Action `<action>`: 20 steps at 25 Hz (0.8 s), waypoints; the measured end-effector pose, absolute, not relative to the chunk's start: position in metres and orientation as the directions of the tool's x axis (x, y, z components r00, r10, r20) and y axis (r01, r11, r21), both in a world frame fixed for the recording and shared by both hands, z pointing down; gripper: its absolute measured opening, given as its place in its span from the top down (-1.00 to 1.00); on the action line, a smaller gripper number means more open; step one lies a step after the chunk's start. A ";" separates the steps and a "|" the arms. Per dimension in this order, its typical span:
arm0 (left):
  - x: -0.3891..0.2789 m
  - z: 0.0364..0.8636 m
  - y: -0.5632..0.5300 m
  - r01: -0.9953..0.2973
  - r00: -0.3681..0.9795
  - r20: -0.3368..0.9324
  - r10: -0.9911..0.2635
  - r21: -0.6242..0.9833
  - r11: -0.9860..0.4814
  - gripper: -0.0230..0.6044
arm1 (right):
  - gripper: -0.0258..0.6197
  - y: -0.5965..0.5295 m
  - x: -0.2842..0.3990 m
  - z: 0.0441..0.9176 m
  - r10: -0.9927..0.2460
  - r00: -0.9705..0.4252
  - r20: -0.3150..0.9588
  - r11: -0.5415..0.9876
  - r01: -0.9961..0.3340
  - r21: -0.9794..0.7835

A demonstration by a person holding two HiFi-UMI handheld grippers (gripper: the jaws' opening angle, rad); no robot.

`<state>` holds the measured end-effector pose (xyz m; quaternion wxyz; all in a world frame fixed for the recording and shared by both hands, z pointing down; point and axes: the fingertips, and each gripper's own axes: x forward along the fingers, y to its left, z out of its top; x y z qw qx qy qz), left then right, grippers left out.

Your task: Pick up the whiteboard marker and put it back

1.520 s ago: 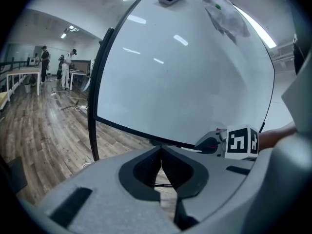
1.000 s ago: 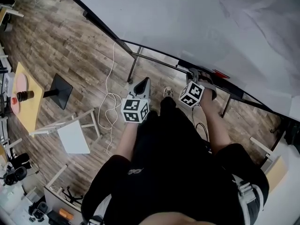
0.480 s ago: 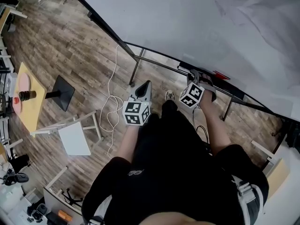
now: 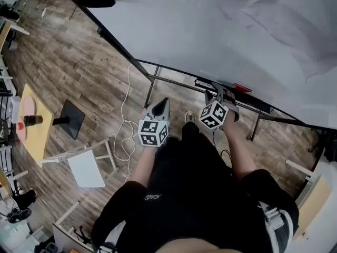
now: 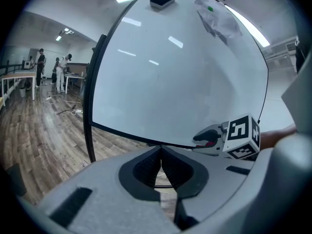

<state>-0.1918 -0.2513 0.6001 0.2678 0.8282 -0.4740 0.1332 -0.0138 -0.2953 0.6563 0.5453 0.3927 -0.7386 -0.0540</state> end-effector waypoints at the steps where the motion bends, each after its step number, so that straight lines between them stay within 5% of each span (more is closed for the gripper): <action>1: -0.186 0.599 -0.253 -0.852 0.523 0.472 -0.709 0.317 -0.418 0.90 | 0.43 -0.295 -0.015 0.649 -0.653 -0.117 0.748 0.668 -0.555 0.496; 9: -0.147 0.588 -0.271 -0.834 0.552 0.447 -0.704 0.276 -0.478 0.90 | 0.50 -0.286 -0.020 0.616 -0.744 -0.252 0.619 0.517 -0.804 0.294; 16: -0.146 0.572 -0.272 -0.781 0.622 0.399 -0.674 0.263 -0.566 0.90 | 0.60 -0.278 -0.031 0.585 -0.827 -0.215 0.520 0.395 -0.880 0.264; 20: -0.160 0.541 -0.267 -0.751 0.659 0.337 -0.673 0.230 -0.619 0.90 | 0.83 -0.265 -0.039 0.557 -0.889 -0.131 0.438 0.266 -0.928 0.263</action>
